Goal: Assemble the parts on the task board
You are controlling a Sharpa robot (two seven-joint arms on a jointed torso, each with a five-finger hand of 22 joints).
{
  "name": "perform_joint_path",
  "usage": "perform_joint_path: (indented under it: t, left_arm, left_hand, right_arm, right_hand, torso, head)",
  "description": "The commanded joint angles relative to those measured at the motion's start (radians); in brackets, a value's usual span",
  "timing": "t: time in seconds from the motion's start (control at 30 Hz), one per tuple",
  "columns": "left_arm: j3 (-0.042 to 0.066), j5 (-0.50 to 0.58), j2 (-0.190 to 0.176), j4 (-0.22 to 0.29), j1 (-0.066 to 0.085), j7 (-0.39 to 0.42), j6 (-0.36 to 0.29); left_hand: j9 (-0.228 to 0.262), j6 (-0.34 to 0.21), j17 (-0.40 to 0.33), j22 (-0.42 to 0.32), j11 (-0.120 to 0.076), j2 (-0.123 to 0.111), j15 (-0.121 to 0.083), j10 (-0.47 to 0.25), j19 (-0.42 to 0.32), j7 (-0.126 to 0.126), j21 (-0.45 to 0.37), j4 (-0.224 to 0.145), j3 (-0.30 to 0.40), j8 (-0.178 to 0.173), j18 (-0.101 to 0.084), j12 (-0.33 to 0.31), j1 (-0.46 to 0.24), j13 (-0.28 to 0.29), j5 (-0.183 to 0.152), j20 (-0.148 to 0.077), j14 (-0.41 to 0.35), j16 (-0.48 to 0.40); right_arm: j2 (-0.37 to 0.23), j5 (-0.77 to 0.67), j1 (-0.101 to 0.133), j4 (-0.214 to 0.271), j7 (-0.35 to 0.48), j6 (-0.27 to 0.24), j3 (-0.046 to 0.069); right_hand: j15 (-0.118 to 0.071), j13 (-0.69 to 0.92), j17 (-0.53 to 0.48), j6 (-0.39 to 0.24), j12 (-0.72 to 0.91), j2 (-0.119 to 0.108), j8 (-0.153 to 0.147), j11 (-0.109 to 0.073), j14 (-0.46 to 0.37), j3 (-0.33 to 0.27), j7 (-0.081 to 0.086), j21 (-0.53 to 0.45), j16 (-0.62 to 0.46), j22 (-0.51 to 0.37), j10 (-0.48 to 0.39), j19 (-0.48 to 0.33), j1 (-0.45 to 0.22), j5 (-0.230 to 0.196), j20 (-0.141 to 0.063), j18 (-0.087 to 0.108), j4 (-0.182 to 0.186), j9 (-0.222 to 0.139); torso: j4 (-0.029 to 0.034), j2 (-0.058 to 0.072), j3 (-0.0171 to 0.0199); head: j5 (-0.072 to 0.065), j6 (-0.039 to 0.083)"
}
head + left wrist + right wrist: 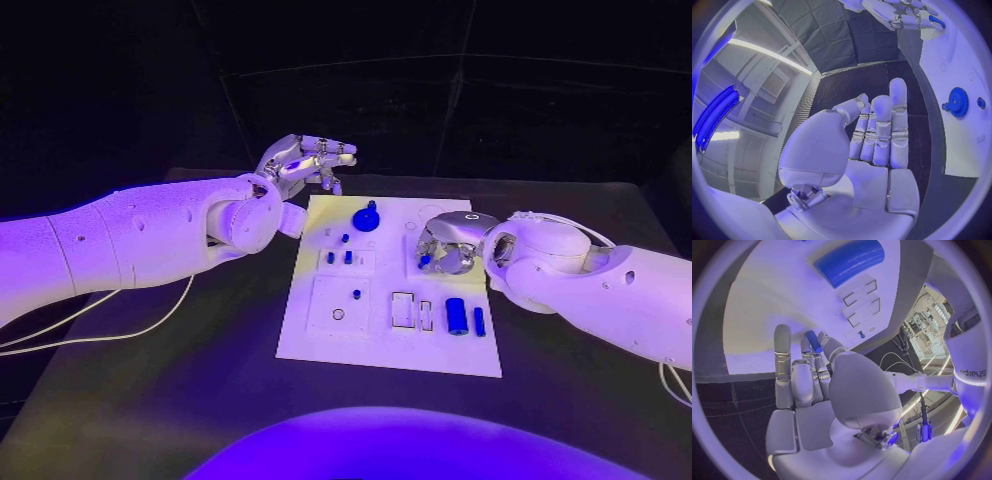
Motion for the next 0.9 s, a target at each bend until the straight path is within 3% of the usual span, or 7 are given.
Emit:
perform_joint_path:
  t: [0.03, 0.17, 0.3, 0.47, 0.6, 0.9]
  left_arm:
    - [0.000, -0.008, 0.000, 0.000, 0.001, 0.003, 0.013]
    - [0.000, -0.008, -0.001, 0.000, 0.001, 0.002, 0.013]
    - [0.000, -0.008, -0.001, -0.001, 0.001, 0.002, 0.013]
    - [0.000, -0.008, -0.002, -0.003, 0.001, 0.002, 0.013]
    - [0.000, -0.008, -0.003, -0.005, 0.001, 0.002, 0.011]
    - [0.000, -0.008, -0.002, -0.012, 0.001, 0.003, 0.008]
  left_hand:
    - [-0.001, -0.004, -0.001, -0.002, 0.000, -0.002, 0.003, -0.003, -0.004, 0.004, -0.004, -0.003, -0.004, 0.004, 0.013, 0.004, 0.000, -0.001, 0.003, 0.003, -0.003, 0.003]
    - [-0.001, -0.004, 0.000, -0.002, 0.000, -0.002, 0.003, -0.003, -0.004, 0.005, -0.004, -0.003, -0.005, 0.004, 0.013, 0.004, 0.000, -0.001, 0.003, 0.003, -0.003, 0.004]
    - [-0.001, -0.005, 0.000, -0.002, 0.000, -0.002, 0.003, -0.004, -0.004, 0.005, -0.004, -0.003, -0.005, 0.004, 0.013, 0.004, 0.000, -0.001, 0.003, 0.003, -0.003, 0.004]
    - [-0.002, -0.006, -0.001, -0.002, 0.001, -0.001, 0.004, -0.004, -0.004, 0.006, -0.004, -0.003, -0.005, 0.003, 0.013, 0.004, 0.000, -0.001, 0.003, 0.003, -0.003, 0.004]
    - [-0.002, -0.006, -0.001, -0.002, 0.001, -0.001, 0.004, -0.004, -0.004, 0.006, -0.004, -0.003, -0.005, 0.003, 0.013, 0.004, 0.000, -0.001, 0.003, 0.003, -0.003, 0.004]
    - [-0.002, -0.006, -0.002, -0.002, 0.001, -0.001, 0.004, -0.005, -0.004, 0.007, -0.004, -0.004, -0.004, 0.003, 0.013, 0.004, 0.001, -0.001, 0.003, 0.003, -0.003, 0.004]
  right_arm:
    - [0.002, -0.004, 0.000, -0.002, -0.003, -0.056, 0.000]
    - [0.000, -0.010, -0.001, 0.001, -0.013, -0.108, 0.000]
    - [-0.004, -0.019, -0.002, 0.006, -0.021, -0.137, 0.000]
    - [-0.021, -0.023, -0.002, 0.026, -0.028, -0.162, 0.000]
    - [-0.048, -0.020, -0.002, 0.061, -0.033, -0.183, 0.001]
    - [-0.101, 0.006, 0.004, 0.185, -0.015, -0.258, 0.006]
  right_hand:
    - [-0.012, 0.001, 0.010, 0.022, -0.009, 0.021, 0.004, -0.006, 0.035, 0.028, -0.008, 0.011, 0.009, 0.008, 0.027, 0.008, 0.003, -0.032, -0.003, 0.014, 0.005, 0.003]
    - [-0.022, 0.002, 0.032, 0.053, -0.019, 0.047, 0.011, -0.019, 0.040, 0.090, -0.020, 0.035, 0.024, 0.044, 0.068, 0.024, 0.019, -0.077, -0.013, 0.009, 0.005, 0.006]
    - [-0.025, 0.002, 0.046, 0.065, -0.032, 0.048, 0.011, -0.022, 0.043, 0.146, -0.021, 0.051, 0.034, 0.066, 0.089, 0.032, 0.029, -0.079, -0.018, 0.005, -0.006, 0.006]
    - [-0.024, 0.003, 0.053, 0.075, -0.053, 0.012, 0.007, -0.021, 0.043, 0.212, -0.017, 0.066, 0.041, 0.081, 0.108, 0.032, 0.025, -0.080, -0.020, 0.004, -0.030, 0.005]
    - [-0.024, 0.003, 0.053, 0.078, -0.061, -0.004, 0.004, -0.021, 0.043, 0.237, -0.017, 0.072, 0.042, 0.087, 0.114, 0.031, 0.019, -0.080, -0.019, 0.003, -0.038, 0.004]
    - [-0.022, 0.004, 0.052, 0.077, -0.077, -0.032, -0.005, -0.019, 0.041, 0.279, -0.013, 0.080, 0.042, 0.092, 0.119, 0.025, 0.008, -0.074, -0.018, 0.003, -0.053, 0.002]
  torso:
    - [-0.0001, 0.000, 0.0000]
    - [0.0003, 0.000, 0.0004]
    - [-0.0003, -0.001, 0.0006]
    - [-0.0008, -0.001, 0.0006]
    - [-0.0001, -0.002, -0.0004]
    - [0.0013, -0.002, -0.0010]
  head:
    - [0.001, -0.003]
    - [0.001, -0.006]
    - [0.002, -0.006]
    - [0.002, -0.006]
    - [0.002, -0.005]
    - [0.025, -0.009]
